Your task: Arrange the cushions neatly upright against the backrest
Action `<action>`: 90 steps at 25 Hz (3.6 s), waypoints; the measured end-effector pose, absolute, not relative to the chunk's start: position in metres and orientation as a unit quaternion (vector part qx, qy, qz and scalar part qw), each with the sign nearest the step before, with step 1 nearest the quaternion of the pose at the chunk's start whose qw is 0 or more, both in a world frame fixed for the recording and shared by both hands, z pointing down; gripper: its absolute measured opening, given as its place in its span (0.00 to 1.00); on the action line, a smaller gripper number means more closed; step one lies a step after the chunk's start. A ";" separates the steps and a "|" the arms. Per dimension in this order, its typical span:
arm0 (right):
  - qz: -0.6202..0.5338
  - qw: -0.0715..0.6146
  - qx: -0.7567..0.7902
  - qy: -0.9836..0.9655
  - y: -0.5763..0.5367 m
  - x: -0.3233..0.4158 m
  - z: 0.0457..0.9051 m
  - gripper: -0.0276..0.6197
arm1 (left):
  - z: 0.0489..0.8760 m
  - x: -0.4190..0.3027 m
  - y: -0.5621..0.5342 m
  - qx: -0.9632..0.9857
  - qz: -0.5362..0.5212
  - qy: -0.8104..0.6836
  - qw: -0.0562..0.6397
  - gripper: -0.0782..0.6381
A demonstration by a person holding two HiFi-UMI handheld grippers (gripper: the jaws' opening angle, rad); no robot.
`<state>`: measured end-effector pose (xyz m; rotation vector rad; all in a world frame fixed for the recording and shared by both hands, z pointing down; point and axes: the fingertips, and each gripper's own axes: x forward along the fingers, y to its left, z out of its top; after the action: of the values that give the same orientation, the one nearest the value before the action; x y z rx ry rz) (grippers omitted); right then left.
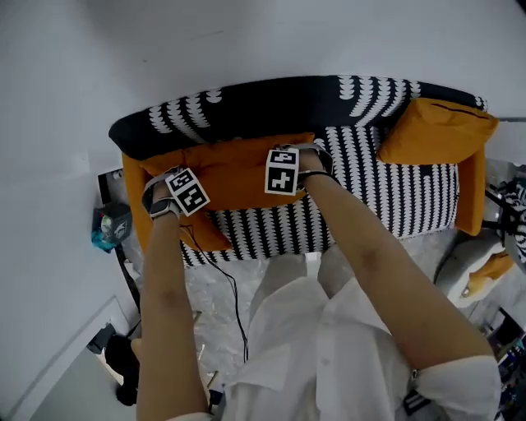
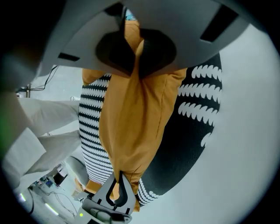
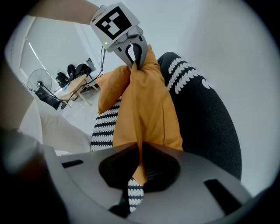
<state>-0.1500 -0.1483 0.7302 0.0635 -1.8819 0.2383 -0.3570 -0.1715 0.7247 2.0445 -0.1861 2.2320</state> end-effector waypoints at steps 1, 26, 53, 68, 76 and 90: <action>0.095 0.585 0.021 -0.805 -0.143 -0.143 0.726 0.06 | 0.718 -0.350 -0.168 0.673 0.736 -0.063 0.051 0.13; 0.068 0.624 0.155 -0.763 -0.189 0.191 0.719 0.07 | 0.711 -0.021 -0.204 0.735 0.677 -0.045 0.009 0.14; 0.161 0.541 0.282 -0.776 -0.181 0.186 0.673 0.41 | 0.665 -0.019 -0.210 0.810 0.564 -0.152 0.050 0.52; 0.354 0.302 0.350 -0.813 -0.071 0.072 0.655 0.41 | 0.646 -0.070 -0.091 0.838 0.309 -0.292 0.341 0.35; 0.347 0.353 0.300 -0.815 -0.018 -0.022 0.670 0.34 | 0.672 -0.171 -0.008 0.812 0.311 -0.293 0.398 0.31; 0.278 0.480 0.143 -0.820 0.044 -0.104 0.689 0.32 | 0.730 -0.261 0.090 0.753 0.368 -0.260 0.479 0.31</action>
<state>-0.1039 0.0436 0.6891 0.3492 -1.9992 0.6782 -0.2608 0.0896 0.7304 1.8388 -0.6345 0.8986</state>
